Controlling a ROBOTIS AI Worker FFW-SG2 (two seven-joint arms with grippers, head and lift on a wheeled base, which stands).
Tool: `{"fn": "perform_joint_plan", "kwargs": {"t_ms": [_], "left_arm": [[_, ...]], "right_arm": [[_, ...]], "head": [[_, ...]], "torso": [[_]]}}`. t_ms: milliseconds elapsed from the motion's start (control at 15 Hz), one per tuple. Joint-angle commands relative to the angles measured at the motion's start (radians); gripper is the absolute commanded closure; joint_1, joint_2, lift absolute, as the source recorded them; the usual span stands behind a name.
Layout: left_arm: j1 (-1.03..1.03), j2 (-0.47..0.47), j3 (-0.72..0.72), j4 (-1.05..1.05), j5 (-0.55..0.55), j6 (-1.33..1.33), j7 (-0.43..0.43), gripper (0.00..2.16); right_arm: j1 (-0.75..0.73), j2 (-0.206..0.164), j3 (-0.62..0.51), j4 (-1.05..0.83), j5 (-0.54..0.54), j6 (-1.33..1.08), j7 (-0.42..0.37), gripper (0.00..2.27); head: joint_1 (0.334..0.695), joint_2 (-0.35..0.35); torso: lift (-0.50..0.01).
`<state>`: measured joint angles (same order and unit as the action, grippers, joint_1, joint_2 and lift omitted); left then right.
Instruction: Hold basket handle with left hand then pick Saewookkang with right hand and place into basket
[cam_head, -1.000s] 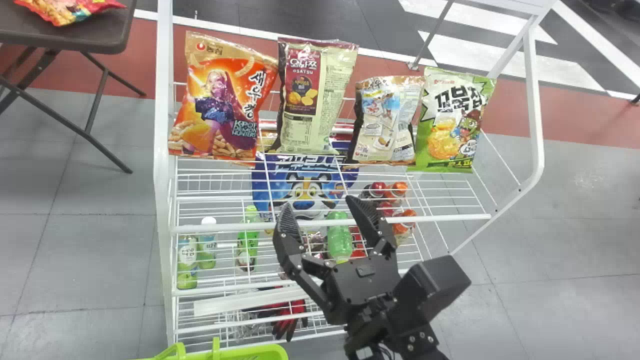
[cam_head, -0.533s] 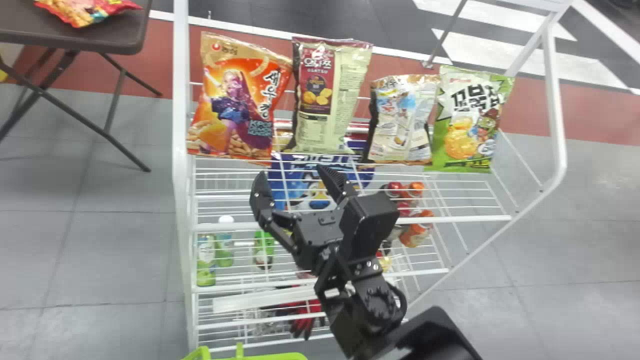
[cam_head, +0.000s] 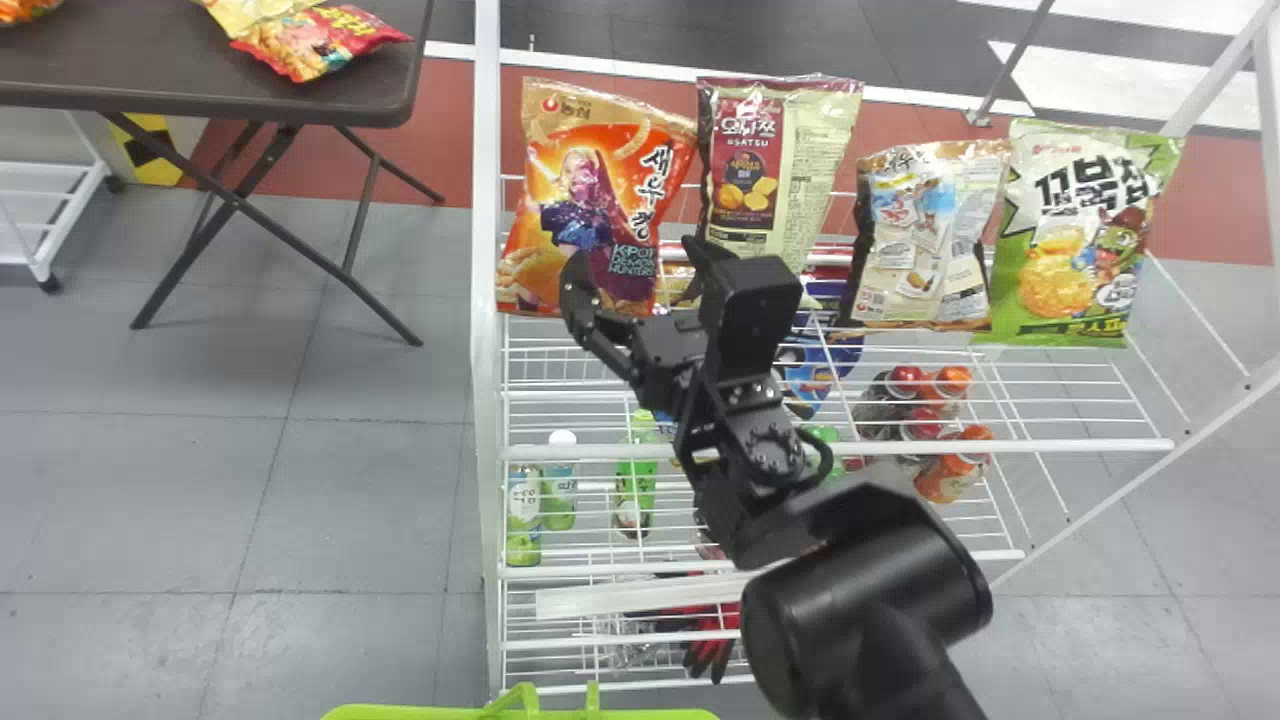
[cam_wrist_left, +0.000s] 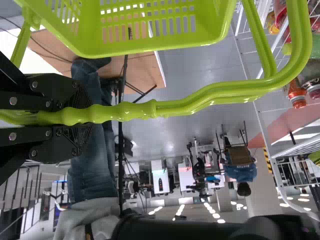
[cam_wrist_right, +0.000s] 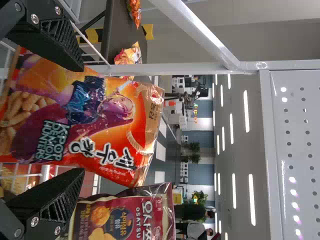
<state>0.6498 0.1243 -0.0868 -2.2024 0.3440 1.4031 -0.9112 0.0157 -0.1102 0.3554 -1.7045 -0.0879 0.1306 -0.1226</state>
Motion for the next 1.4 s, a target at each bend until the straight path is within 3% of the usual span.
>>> {"fn": "perform_joint_plan", "kwargs": {"t_ms": [0, 400, 667, 800, 1000, 1067, 1333], "left_arm": [[-0.001, 0.000, 0.002, 0.001, -0.005, 0.001, 0.000, 1.76], [-0.022, -0.002, 0.005, 0.012, -0.007, -0.002, 0.000, 1.76], [-0.035, -0.002, 0.007, 0.016, -0.007, -0.002, -0.003, 1.76], [-0.038, 0.000, 0.010, 0.021, -0.005, -0.005, -0.003, 1.77], [-0.042, 0.000, 0.013, 0.027, -0.002, -0.005, -0.005, 1.77], [-0.042, 0.000, 0.013, 0.029, -0.002, -0.005, -0.005, 1.76], [-0.042, -0.003, 0.013, 0.027, 0.000, -0.008, -0.005, 1.76]], "right_arm": [[-0.074, 0.010, 0.002, 0.077, -0.012, 0.004, 0.000, 0.10], [-0.188, 0.027, 0.008, 0.194, -0.052, 0.034, 0.018, 0.13], [-0.244, 0.058, 0.011, 0.283, -0.055, 0.102, 0.049, 0.23], [-0.247, 0.064, 0.008, 0.290, -0.064, 0.090, 0.123, 0.73], [-0.230, 0.063, 0.013, 0.261, -0.053, 0.080, 0.090, 2.08], [-0.220, 0.061, 0.019, 0.244, -0.046, 0.077, 0.072, 2.25], [-0.165, 0.030, 0.019, 0.149, -0.035, 0.077, 0.054, 2.25]], "head": [[0.695, -0.135], [0.695, -0.116], [0.695, -0.098], [0.695, -0.086], [0.695, -0.055], [0.695, -0.056], [0.695, -0.064]], "torso": [[-0.019], [-0.019], [-0.019], [-0.019], [-0.019], [-0.019], [-0.019]]}}
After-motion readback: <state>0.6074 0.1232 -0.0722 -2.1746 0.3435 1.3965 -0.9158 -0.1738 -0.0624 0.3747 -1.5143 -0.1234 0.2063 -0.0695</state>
